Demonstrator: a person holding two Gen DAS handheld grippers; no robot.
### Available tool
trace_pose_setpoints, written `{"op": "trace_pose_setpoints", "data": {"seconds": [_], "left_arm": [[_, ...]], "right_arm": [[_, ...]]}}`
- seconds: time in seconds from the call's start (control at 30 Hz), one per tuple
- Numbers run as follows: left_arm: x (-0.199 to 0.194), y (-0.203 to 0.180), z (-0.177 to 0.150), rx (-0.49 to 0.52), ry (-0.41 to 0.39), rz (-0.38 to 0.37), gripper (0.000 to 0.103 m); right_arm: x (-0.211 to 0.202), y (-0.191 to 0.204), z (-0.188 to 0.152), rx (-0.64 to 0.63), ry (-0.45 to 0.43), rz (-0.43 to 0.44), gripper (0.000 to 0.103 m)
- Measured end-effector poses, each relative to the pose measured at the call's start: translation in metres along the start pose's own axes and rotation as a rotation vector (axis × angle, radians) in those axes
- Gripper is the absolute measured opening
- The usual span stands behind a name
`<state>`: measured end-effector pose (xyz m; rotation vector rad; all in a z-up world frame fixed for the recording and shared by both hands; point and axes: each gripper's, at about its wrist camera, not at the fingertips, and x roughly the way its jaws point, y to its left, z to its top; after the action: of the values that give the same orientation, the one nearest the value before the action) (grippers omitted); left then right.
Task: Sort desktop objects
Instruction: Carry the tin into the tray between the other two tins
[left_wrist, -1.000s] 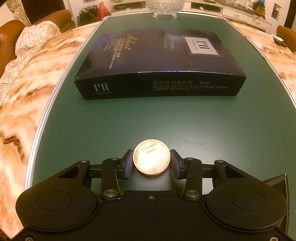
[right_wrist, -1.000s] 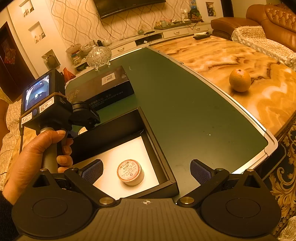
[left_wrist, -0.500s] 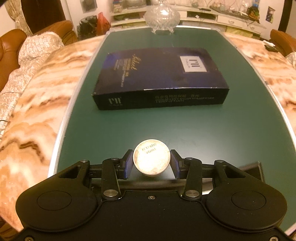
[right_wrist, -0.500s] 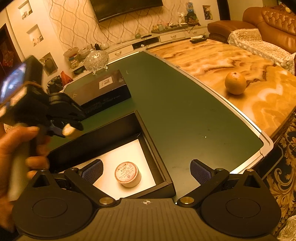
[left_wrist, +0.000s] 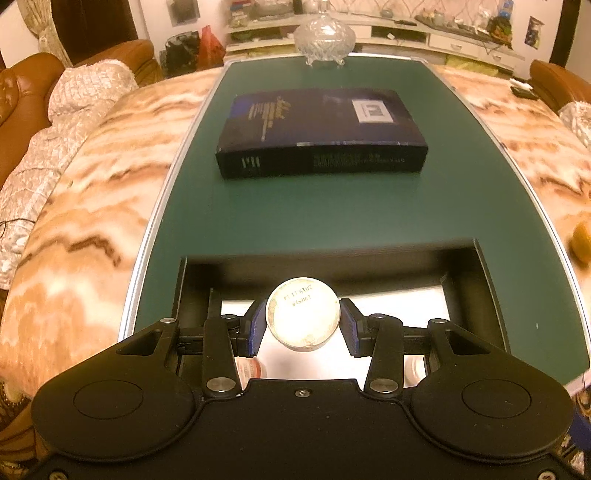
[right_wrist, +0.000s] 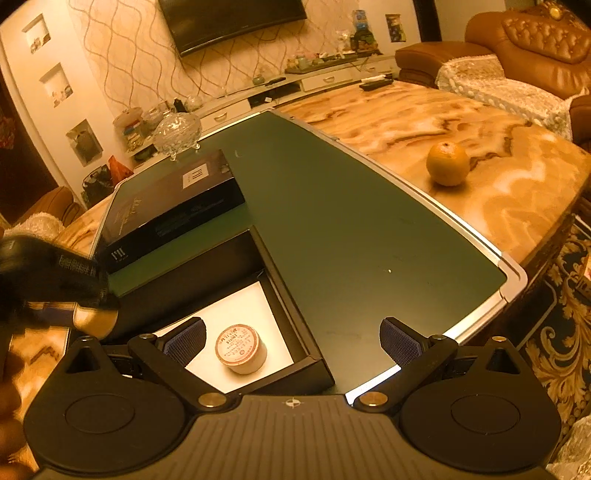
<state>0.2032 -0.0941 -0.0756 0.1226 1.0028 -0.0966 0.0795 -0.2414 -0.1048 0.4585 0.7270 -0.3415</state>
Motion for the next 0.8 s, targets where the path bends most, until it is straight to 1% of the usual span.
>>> {"op": "trace_pose_setpoints", "data": {"seconds": [0.2,0.43,0.8], "left_arm": [[0.006,-0.006,-0.019,-0.008,0.036,-0.021,0.041],[0.029,-0.014,-0.034,-0.003,0.087,-0.017,0.041],[0.046,-0.015,-0.039,-0.008,0.118,-0.021,0.041]], "right_arm": [[-0.001,-0.009,-0.001,0.042,0.004,-0.006,0.103],[-0.001,-0.011,-0.002,0.049,0.005,-0.012,0.103],[0.001,-0.008,-0.002,0.042,0.015,-0.015,0.103]]}}
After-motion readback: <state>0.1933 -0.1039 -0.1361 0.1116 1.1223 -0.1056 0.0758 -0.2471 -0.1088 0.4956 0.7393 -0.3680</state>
